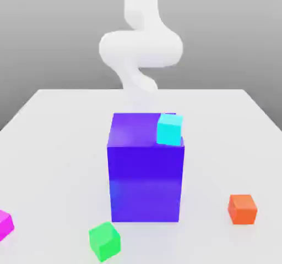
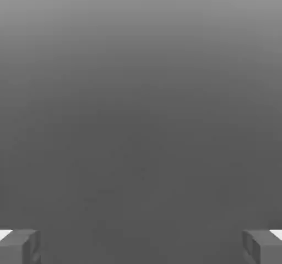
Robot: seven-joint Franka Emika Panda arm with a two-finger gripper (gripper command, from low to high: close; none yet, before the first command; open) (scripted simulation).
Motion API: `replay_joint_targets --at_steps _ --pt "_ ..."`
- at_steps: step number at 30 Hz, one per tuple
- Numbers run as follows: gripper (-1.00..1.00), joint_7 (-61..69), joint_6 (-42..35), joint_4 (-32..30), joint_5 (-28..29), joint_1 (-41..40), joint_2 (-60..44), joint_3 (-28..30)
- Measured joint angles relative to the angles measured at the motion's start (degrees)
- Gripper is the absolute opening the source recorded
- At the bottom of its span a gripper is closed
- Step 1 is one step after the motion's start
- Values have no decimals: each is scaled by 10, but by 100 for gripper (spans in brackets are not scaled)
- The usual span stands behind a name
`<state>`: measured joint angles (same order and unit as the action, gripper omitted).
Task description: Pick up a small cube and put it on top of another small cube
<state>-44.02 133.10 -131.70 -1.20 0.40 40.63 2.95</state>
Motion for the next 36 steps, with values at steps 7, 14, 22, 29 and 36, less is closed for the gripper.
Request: replay_joint_targets --at_steps 7,14,22,29,36 --pt "0 59 38 2 -45 6 -147 83" --pt "0 130 74 5 -105 -5 -293 152" --pt "0 206 115 7 -170 -62 -460 189" --pt "0 245 159 7 -185 -113 -595 211" --pt "-100 292 232 29 -237 -173 -714 164"
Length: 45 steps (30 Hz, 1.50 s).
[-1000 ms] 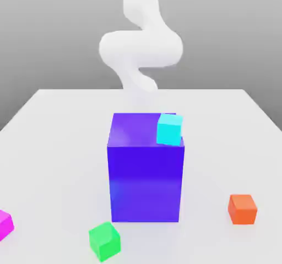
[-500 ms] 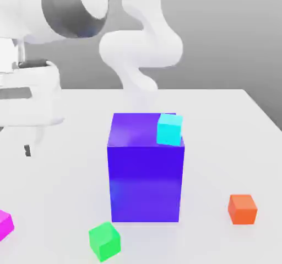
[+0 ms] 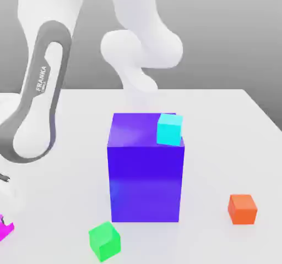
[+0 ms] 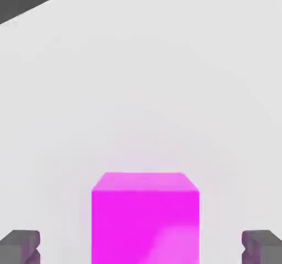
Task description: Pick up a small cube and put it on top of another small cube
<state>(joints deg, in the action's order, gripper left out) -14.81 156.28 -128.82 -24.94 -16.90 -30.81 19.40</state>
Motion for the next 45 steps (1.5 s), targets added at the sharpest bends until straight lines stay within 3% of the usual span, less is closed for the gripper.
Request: replay_joint_targets --at_steps 6,12,30,45 --pt "-100 2 2 1 -2 -2 -4 -2" --pt "-100 -13 -54 -26 70 39 84 43" --pt "-100 327 -54 -81 202 63 163 -33" --pt "-100 654 -61 -123 252 69 218 -113"
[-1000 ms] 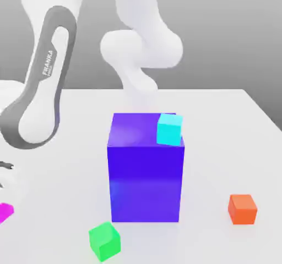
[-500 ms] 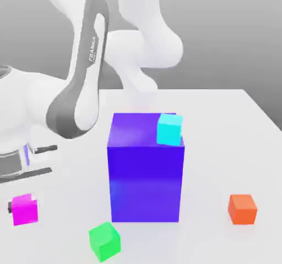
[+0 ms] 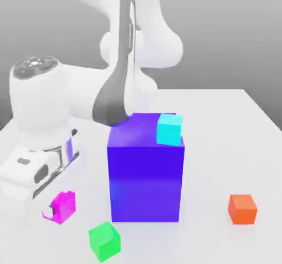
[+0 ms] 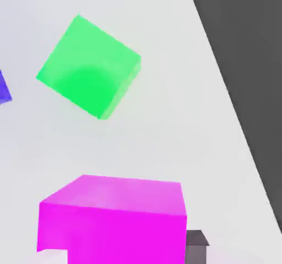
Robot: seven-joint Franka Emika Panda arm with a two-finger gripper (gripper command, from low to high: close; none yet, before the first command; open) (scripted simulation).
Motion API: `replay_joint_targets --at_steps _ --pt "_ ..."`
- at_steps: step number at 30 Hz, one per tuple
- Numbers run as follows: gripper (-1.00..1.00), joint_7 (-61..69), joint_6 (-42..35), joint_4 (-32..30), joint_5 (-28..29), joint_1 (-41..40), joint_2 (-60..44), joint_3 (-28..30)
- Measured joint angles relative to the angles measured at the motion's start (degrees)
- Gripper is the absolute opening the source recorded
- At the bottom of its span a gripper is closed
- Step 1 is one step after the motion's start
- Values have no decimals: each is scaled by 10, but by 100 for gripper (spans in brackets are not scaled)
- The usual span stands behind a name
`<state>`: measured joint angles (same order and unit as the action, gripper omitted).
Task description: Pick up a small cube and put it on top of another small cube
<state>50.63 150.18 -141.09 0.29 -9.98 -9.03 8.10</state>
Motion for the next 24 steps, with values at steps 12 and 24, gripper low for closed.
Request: replay_joint_targets --at_steps 12,24 --pt "-100 293 -6 -33 -3 19 38 -57" --pt "100 337 92 -32 -12 17 -61 -67"
